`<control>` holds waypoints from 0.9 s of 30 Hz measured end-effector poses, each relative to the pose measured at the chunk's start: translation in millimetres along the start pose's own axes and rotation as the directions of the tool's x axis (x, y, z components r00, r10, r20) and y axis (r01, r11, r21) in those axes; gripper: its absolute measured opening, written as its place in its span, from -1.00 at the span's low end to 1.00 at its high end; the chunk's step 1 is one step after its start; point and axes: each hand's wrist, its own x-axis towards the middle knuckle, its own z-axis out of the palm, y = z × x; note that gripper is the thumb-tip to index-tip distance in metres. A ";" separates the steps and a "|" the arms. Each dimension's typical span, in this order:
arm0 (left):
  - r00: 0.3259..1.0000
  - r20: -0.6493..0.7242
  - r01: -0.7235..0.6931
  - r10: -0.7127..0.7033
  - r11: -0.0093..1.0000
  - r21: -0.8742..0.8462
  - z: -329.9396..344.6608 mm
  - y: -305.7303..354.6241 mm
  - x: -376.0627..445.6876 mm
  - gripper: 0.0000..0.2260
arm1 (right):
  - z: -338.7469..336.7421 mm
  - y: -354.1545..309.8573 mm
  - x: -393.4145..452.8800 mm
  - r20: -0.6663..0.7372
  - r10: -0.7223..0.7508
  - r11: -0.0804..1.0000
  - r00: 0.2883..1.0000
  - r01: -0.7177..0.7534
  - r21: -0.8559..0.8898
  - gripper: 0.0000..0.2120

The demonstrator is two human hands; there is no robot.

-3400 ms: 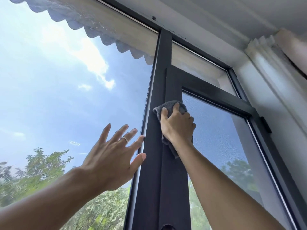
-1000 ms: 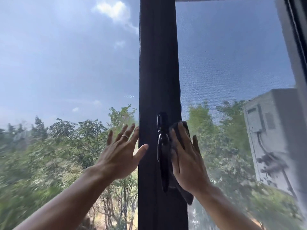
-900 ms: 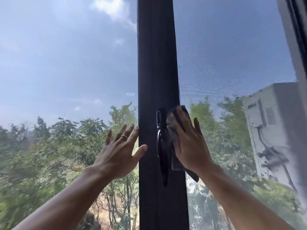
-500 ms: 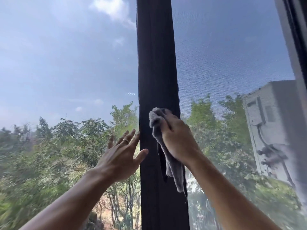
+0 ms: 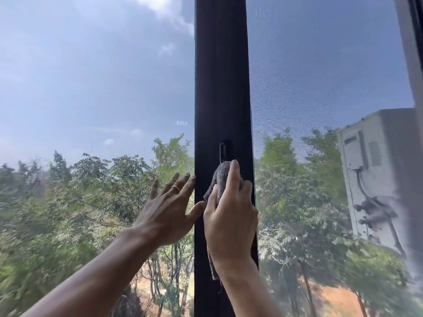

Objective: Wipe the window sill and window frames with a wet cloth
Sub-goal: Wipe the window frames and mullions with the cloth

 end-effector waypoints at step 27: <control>0.997 -0.072 0.031 -0.031 1.000 0.001 22.6 7.8 -1.7 -0.27 | 40.8 81.5 -4.8 0.033 -0.304 0.924 0.952 0.304 -0.230 -0.22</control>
